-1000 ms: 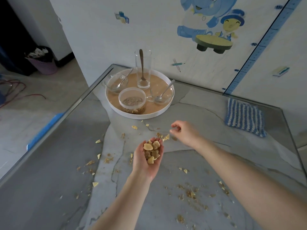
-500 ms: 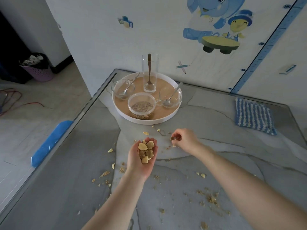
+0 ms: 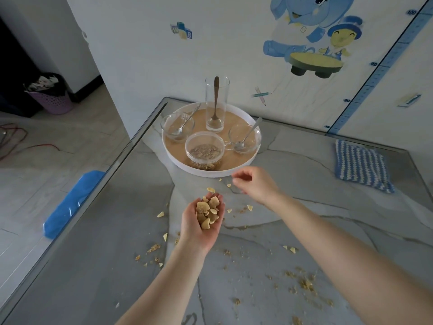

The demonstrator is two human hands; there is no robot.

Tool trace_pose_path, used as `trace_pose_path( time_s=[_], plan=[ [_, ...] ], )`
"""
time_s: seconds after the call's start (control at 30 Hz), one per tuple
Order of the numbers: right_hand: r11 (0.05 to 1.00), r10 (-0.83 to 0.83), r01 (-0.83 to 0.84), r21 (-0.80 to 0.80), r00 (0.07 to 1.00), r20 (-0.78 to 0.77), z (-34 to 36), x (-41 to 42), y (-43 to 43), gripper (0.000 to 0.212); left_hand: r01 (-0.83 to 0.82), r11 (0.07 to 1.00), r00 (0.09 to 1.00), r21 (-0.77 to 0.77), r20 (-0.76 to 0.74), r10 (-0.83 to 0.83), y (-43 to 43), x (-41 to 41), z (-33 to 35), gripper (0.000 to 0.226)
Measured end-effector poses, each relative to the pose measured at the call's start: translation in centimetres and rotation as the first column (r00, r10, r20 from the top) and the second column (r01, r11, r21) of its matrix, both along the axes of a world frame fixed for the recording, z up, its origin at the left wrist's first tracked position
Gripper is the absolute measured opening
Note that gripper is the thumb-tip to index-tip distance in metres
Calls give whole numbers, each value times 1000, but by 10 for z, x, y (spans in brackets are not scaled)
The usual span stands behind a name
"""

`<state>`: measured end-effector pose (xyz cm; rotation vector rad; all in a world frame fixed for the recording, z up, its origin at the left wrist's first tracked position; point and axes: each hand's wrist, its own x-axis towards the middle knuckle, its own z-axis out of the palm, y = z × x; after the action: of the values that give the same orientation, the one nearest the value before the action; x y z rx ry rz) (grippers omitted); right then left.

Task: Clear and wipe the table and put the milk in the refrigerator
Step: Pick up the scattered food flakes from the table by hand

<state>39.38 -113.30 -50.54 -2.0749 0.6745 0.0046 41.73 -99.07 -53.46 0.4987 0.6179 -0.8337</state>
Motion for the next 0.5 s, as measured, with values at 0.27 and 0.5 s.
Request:
trace_pose_path(
  time_s=[0.27, 0.5],
  plan=[
    [909, 212, -286, -303, 944, -254, -45, 24, 12, 33, -59, 998, 998, 36, 7, 59, 25, 16, 0, 28],
    [870, 307, -384, -309, 913, -270, -46, 32, 33, 16, -85, 996, 996, 34, -10, 85, 31, 19, -1, 30]
  ],
)
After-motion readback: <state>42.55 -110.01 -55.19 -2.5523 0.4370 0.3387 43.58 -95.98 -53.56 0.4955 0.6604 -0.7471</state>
